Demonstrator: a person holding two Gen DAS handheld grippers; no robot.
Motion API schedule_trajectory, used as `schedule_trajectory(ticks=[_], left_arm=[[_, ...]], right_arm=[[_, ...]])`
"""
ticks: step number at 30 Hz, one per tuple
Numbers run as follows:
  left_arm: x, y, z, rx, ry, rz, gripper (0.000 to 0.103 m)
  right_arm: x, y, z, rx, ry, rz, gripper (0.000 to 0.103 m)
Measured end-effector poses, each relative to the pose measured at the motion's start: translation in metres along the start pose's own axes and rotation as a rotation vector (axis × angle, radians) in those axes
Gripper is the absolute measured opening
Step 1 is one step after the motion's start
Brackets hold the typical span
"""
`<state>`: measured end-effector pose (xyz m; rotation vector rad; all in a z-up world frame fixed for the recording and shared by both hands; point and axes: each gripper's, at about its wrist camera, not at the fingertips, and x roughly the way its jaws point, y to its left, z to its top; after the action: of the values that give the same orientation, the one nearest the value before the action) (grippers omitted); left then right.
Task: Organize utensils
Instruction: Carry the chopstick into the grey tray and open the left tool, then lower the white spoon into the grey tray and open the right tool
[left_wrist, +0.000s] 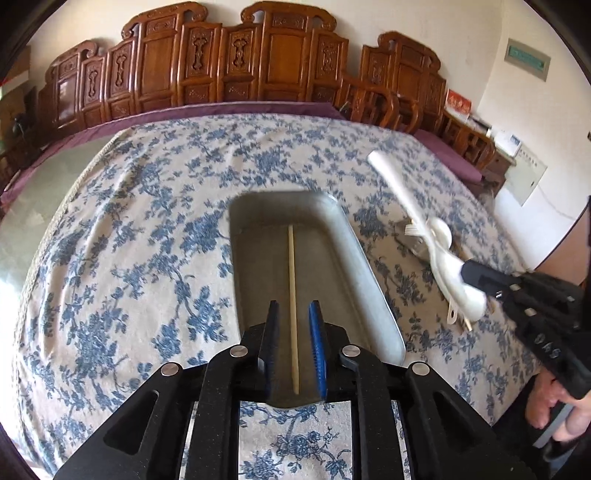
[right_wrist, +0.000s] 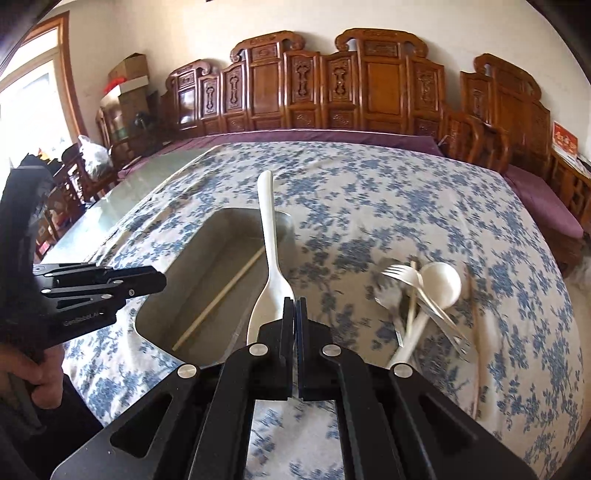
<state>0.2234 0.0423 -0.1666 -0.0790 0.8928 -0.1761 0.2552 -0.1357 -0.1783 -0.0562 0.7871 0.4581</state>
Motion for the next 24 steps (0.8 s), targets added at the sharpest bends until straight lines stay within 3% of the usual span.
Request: schedule_trajectory(ticks=[7,15,24], left_arm=[[-0.021,0.02,0.002,0.012,-0.059,0.061,0.015],[-0.028,0.037,0.003,-0.015,-0.077,0.069,0.015],[-0.031,0.033,0.002,-0.013,-0.088,0.061,0.015]], right_arm=[[0.032,0.036,0.01,-0.028,0.056,0.036,0.002],[0.07,0.058,0.006,0.0,0.141,0.067,0.002],[0.062,0.056,0.003,-0.005,0.121,0.104,0.004]])
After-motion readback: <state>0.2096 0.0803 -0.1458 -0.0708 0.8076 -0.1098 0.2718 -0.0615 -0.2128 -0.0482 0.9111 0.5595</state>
